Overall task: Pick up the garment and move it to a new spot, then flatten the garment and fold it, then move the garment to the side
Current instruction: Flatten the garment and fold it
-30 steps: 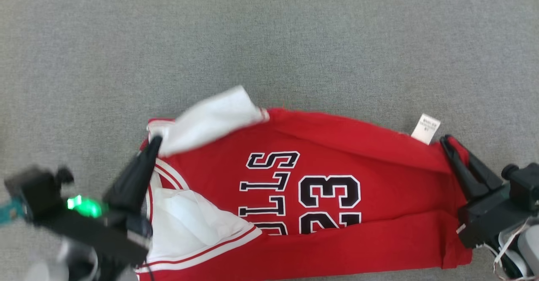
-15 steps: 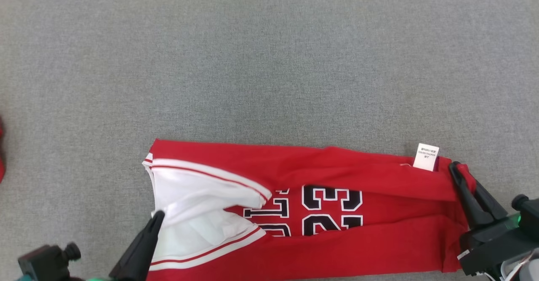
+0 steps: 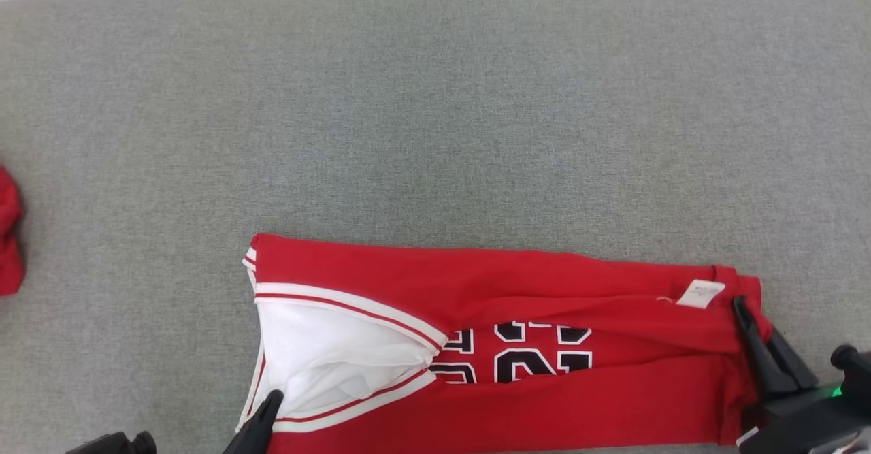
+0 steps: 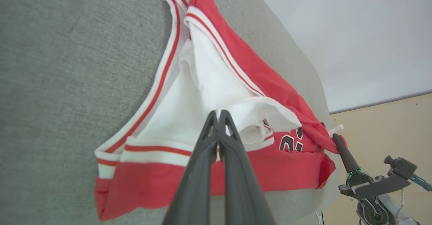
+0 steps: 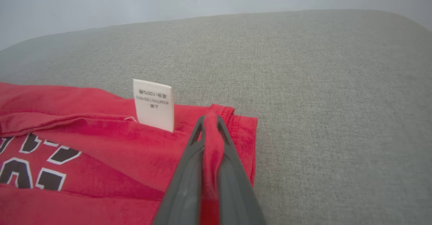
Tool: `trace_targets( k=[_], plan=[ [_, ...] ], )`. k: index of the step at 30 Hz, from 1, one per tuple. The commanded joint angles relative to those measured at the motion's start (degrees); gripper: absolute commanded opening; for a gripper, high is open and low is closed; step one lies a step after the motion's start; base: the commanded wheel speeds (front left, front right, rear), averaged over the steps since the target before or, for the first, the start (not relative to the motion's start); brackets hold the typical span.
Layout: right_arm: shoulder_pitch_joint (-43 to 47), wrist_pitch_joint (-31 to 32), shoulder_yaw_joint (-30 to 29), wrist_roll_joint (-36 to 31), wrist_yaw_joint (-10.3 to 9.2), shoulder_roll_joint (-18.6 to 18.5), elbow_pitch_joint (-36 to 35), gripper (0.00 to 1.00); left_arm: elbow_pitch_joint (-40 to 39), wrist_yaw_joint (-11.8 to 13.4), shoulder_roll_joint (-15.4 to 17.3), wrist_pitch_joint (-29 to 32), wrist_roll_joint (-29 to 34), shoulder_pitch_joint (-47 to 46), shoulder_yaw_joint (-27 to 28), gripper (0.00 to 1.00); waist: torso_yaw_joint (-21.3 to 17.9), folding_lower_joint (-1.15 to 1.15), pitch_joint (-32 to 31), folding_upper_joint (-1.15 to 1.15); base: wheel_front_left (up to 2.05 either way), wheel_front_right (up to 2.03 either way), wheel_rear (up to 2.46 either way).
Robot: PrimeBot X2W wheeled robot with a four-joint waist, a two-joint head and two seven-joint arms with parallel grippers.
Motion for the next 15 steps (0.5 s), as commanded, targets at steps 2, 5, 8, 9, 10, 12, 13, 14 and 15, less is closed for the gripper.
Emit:
trace_targets(
  k=[2,5,8,9,10,12,13,14,15],
  plan=[
    [1.1,-0.1,-1.0,1.5,-0.03,1.0,0.0,1.0,1.1,-0.4,-0.4,-0.5,-0.4,0.1,-0.1,1.0,0.3,0.0,-0.2,0.0,0.0,0.0,0.0],
    [2.7,-0.1,-2.8,1.7,-0.02,2.5,-1.0,1.0,2.3,-0.5,-0.9,-1.2,-0.1,-0.4,0.0,1.0,0.5,0.0,-0.4,0.0,0.0,0.0,0.0],
    [4.5,-0.1,-4.7,1.3,-0.02,4.0,-2.5,1.0,2.9,-0.7,-1.2,-2.6,0.8,-1.0,0.6,1.0,0.5,0.0,-0.7,0.0,0.0,0.0,0.0],
    [4.9,-0.1,-5.5,1.1,-0.02,4.5,-3.3,1.0,3.0,-0.6,-1.4,-3.4,1.2,-1.4,1.0,1.0,0.5,0.0,-0.8,0.0,0.0,0.0,0.0],
    [5.4,-0.1,-6.1,1.0,-0.02,5.2,-4.0,1.0,3.1,-0.4,-1.3,-3.9,1.7,-1.7,1.3,1.0,0.4,0.0,-0.9,0.0,0.0,0.0,0.0],
    [6.3,-0.1,-8.1,-0.1,-0.02,6.4,-5.9,1.0,3.0,0.1,-1.7,-5.4,2.7,-2.3,2.2,1.0,0.2,0.0,-1.1,0.0,0.0,0.0,0.0],
    [6.5,-0.1,-9.0,-0.4,-0.02,7.2,-6.8,1.0,2.9,0.6,-1.6,-6.3,3.7,-2.9,2.5,1.0,0.1,0.0,-1.2,0.0,0.0,0.0,0.0],
    [6.7,-0.1,-10.1,-1.2,-0.02,7.9,-7.7,1.0,2.9,1.0,-1.4,-6.9,4.9,-3.4,2.6,1.0,0.0,0.0,-1.3,0.0,0.0,0.0,0.0],
    [6.7,-0.1,-11.1,-1.9,-0.02,8.5,-8.6,1.0,2.8,1.5,-1.5,-7.7,6.1,-4.1,2.8,1.0,-0.1,0.0,-1.4,0.0,0.0,0.0,0.0]
  ],
)
